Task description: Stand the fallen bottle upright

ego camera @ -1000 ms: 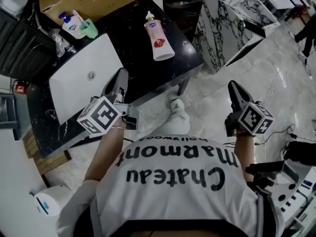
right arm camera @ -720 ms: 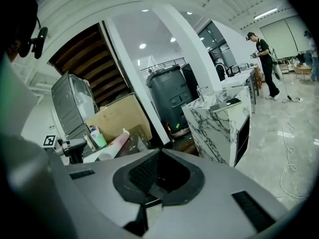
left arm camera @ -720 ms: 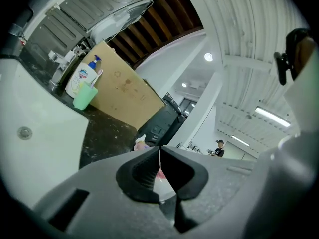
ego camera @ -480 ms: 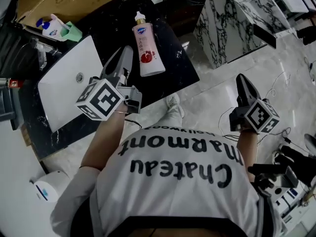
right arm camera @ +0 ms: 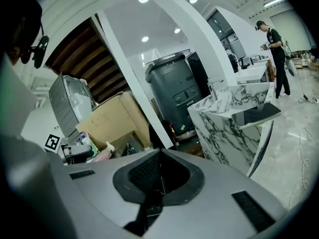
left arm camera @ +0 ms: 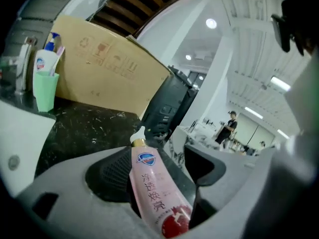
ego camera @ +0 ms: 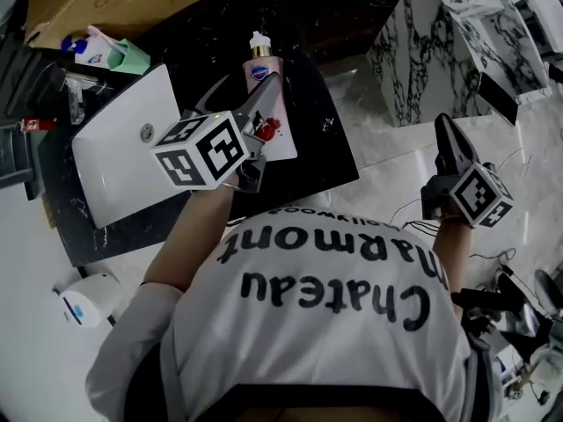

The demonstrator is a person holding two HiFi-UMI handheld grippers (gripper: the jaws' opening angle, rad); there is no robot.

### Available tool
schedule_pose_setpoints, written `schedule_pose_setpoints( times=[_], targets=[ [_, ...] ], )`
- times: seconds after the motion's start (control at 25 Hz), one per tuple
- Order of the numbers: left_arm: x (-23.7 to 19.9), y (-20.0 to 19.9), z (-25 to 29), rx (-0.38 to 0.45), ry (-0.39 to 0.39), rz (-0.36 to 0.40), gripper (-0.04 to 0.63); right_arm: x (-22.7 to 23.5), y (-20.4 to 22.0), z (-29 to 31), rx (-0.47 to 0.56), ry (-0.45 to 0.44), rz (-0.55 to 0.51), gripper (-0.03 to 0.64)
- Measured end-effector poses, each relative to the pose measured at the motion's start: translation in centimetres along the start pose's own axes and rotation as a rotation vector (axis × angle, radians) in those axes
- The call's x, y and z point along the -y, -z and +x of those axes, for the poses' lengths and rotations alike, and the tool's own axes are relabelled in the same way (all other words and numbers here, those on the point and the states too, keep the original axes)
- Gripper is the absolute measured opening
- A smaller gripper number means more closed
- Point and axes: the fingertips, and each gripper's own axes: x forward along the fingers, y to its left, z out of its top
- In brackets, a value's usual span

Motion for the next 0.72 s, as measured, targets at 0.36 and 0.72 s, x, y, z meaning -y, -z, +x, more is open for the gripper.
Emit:
schedule_pose_setpoints(
  times=[0.36,0.72],
  targets=[
    [-0.8,2.4,3.7,-0.233,-0.094,0.128,0.414,0.8,-2.5,2.7,0.001,-0.042,0.030,0.009],
    [-1.7,4.8,4.9,-0.429,-0.198,0.097,0.417,-3.3,-3.0,7.0,-0.061,-0.242,-0.030,0.010]
  ],
)
